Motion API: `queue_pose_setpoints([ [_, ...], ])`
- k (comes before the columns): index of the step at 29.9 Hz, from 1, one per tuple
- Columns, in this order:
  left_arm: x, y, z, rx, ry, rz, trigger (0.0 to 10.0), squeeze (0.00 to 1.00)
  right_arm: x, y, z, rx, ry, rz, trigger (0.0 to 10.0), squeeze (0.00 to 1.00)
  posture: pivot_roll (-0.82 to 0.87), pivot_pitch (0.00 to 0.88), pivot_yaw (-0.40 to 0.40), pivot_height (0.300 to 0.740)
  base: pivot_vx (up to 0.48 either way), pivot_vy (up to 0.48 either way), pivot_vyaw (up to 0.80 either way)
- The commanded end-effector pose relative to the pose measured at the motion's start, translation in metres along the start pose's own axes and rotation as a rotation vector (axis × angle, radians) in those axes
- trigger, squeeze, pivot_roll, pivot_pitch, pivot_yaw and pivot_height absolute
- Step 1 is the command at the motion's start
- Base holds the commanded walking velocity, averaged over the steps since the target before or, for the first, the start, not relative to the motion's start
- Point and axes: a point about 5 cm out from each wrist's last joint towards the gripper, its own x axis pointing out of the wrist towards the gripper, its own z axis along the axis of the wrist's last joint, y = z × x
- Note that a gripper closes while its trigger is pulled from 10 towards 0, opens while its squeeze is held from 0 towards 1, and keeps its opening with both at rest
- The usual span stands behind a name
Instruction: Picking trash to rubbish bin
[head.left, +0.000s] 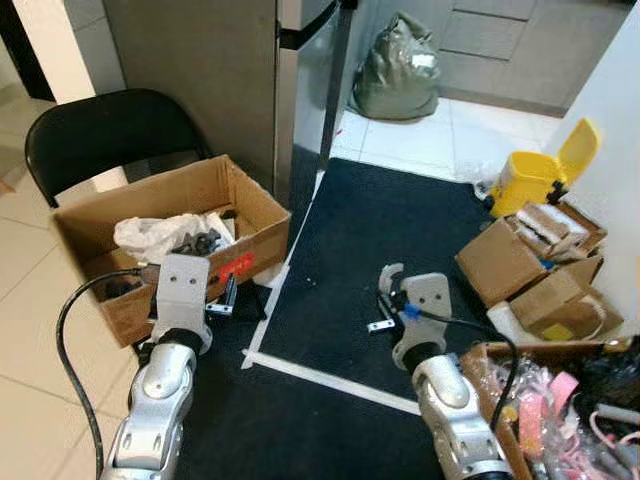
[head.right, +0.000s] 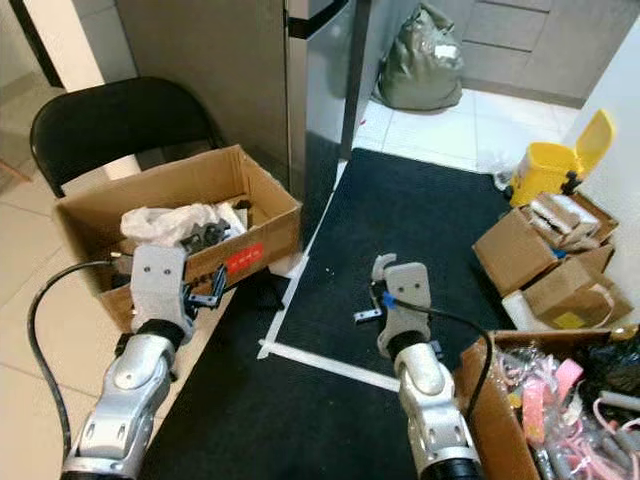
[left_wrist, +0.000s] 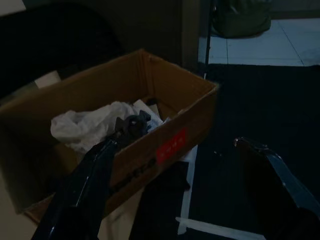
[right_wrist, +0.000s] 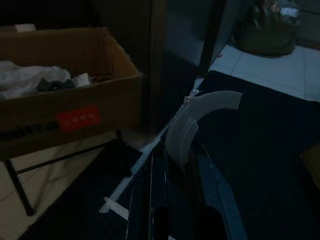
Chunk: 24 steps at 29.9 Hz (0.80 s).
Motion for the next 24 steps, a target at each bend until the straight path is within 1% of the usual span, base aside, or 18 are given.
queue_pose_setpoints([
  [1,-0.0019,0.0018,-0.0013,0.008,0.005,0.003,10.0,0.00,-0.0021,-0.0003,-0.0030,0.001,0.012,0.004,10.0,0.00,0.00,0.113,-0.056,0.740,0.255,0.000,0.00],
  [24,-0.0019,0.0018,-0.0013,0.007,0.007,0.004,10.0,0.00,-0.0023,-0.0013,-0.0034,0.003,0.015,0.001,10.0,0.00,0.00,0.123,-0.056,0.740,0.255,0.000,0.00],
])
